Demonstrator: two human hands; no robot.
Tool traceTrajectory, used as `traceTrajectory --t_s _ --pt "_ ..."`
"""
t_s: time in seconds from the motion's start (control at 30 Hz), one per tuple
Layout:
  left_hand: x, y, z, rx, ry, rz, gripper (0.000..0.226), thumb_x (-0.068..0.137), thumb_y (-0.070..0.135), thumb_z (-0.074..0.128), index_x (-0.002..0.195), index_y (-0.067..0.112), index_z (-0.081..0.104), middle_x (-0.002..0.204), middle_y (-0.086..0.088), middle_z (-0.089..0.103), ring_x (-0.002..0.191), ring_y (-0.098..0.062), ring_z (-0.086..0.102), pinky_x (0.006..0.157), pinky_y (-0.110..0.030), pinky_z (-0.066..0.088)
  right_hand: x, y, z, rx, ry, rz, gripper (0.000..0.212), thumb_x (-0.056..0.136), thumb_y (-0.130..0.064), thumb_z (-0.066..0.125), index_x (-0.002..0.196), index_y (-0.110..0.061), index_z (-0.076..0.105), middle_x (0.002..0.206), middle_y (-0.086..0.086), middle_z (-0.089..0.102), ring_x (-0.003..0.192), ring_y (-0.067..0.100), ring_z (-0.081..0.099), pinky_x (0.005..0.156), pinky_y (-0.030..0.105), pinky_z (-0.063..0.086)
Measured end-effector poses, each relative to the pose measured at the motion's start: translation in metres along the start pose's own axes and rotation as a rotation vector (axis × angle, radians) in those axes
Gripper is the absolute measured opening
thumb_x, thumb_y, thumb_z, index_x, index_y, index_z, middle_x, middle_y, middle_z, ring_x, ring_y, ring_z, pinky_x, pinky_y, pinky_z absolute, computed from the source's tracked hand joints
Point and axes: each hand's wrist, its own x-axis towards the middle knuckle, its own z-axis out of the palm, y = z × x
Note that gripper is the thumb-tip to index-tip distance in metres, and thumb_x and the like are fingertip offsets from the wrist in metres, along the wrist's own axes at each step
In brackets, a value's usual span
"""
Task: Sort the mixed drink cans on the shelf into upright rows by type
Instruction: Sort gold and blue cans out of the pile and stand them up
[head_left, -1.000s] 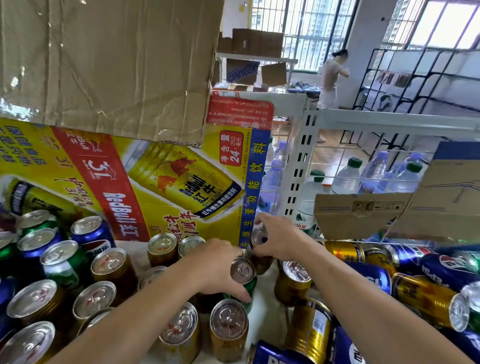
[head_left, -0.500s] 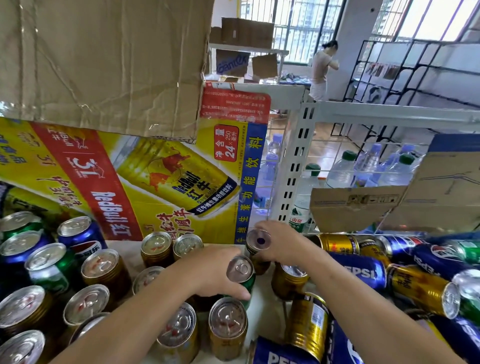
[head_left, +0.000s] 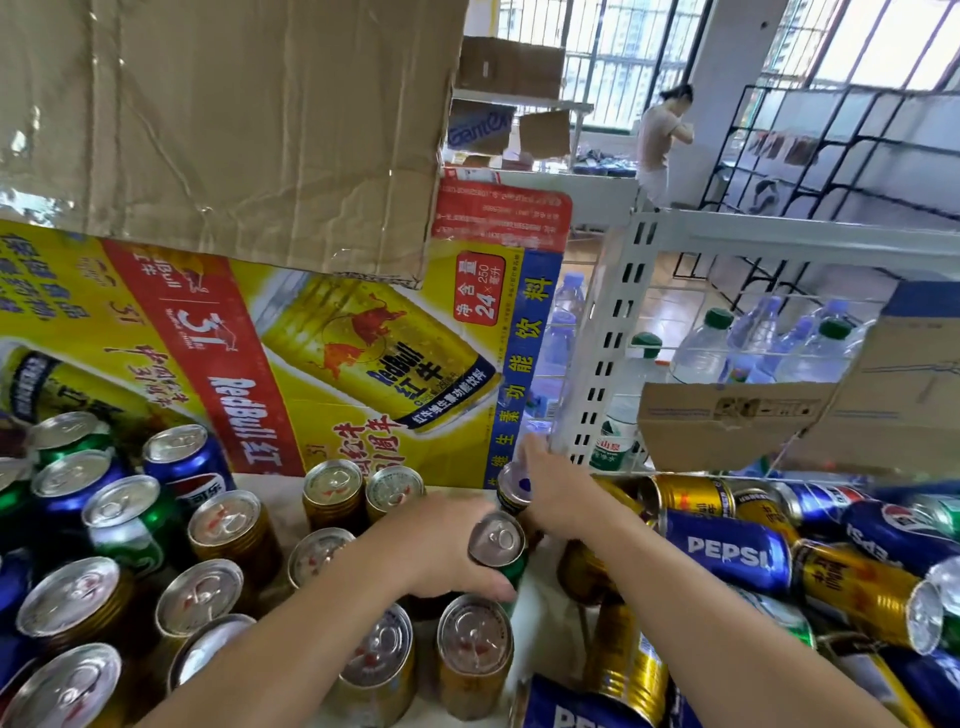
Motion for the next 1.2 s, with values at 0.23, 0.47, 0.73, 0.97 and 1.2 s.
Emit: traceTrajectory --t_s 0.23,0.47,0.73,0.97,1.2 --pt "0.003 -0.005 0.005 0.029 0.045 0.025 0.061 0.064 0.065 0.074 0.107 0.027 0.052 0.107 0.009 0.059 0.099 -0.016 0.055 0.071 -0.029 0.038 0.021 0.0 0.009 -0.024 -0.043 -0.06 0.073 0.084 0.008 0.053 0.146 -0.023 0.031 0.14 0.011 0.047 0.119 0.026 0.05 0.088 0.027 0.039" --pt "0.003 -0.007 0.006 0.001 0.037 0.03 0.062 0.065 0.063 0.075 0.11 0.026 0.051 0.112 0.007 0.059 0.102 -0.018 0.056 0.079 -0.032 0.045 0.021 0.005 0.001 0.015 -0.135 -0.093 0.079 0.081 0.0 0.054 0.15 -0.031 0.032 0.148 0.001 0.043 0.132 0.021 0.045 0.103 0.021 0.034" --pt "0.007 -0.011 0.01 0.004 -0.023 0.001 0.067 0.064 0.07 0.07 0.112 0.03 0.048 0.113 0.001 0.06 0.102 -0.024 0.056 0.085 -0.04 0.048 0.024 -0.002 0.018 -0.16 -0.022 -0.051 0.043 0.086 -0.008 0.061 0.119 -0.016 0.035 0.111 0.013 0.06 0.1 0.028 0.057 0.085 0.035 0.043" --pt "0.008 -0.015 0.013 -0.03 -0.033 -0.012 0.069 0.06 0.073 0.071 0.111 0.033 0.047 0.111 0.003 0.061 0.099 -0.022 0.057 0.083 -0.039 0.049 0.019 0.009 0.012 -0.33 -0.222 -0.101 0.083 0.081 -0.001 0.067 0.148 -0.021 0.024 0.139 0.012 0.051 0.123 0.031 0.052 0.1 0.039 0.043" --pt "0.007 -0.011 0.008 -0.013 -0.039 -0.022 0.072 0.06 0.072 0.071 0.116 0.033 0.049 0.116 0.005 0.062 0.105 -0.022 0.057 0.082 -0.036 0.046 0.007 -0.009 -0.025 -0.102 -0.019 -0.13 0.056 0.077 -0.031 0.074 0.126 -0.02 0.05 0.107 0.001 0.055 0.095 0.021 0.054 0.072 0.029 0.041"
